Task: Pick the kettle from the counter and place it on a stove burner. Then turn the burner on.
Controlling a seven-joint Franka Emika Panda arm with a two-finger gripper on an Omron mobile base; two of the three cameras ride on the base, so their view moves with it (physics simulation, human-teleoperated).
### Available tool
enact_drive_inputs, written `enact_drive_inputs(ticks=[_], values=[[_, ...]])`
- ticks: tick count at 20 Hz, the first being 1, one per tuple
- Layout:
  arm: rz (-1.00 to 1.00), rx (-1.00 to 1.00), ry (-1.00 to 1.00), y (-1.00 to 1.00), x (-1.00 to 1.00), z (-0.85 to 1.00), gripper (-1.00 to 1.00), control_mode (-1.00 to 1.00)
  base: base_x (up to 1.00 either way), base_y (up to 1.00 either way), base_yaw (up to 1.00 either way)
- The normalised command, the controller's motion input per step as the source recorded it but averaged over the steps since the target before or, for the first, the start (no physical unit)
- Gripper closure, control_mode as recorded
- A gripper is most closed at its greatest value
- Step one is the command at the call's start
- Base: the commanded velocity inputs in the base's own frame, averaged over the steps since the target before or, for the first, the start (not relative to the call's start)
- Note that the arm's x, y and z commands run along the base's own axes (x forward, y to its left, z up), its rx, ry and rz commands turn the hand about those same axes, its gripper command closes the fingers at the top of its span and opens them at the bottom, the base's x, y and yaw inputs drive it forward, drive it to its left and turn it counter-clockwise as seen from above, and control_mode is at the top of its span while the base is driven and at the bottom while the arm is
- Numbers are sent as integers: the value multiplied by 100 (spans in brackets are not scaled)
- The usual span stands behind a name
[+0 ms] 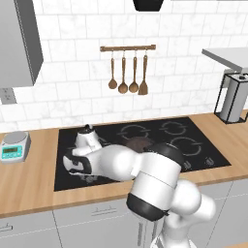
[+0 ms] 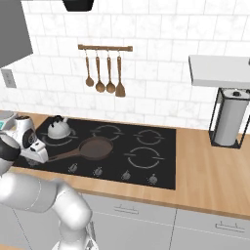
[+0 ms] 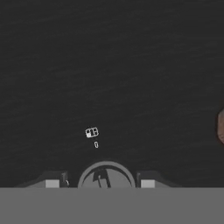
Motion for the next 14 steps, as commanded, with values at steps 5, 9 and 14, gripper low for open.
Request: enact_drive_inputs(ticks=[5,9,14], values=[[0,0,0,0,-9,-2,100,-100,0,0,0],[8,0,1,14,0,-2,100,-100,0,0,0],[18,-1,3,24,0,-3,100,-100,0,0,0]])
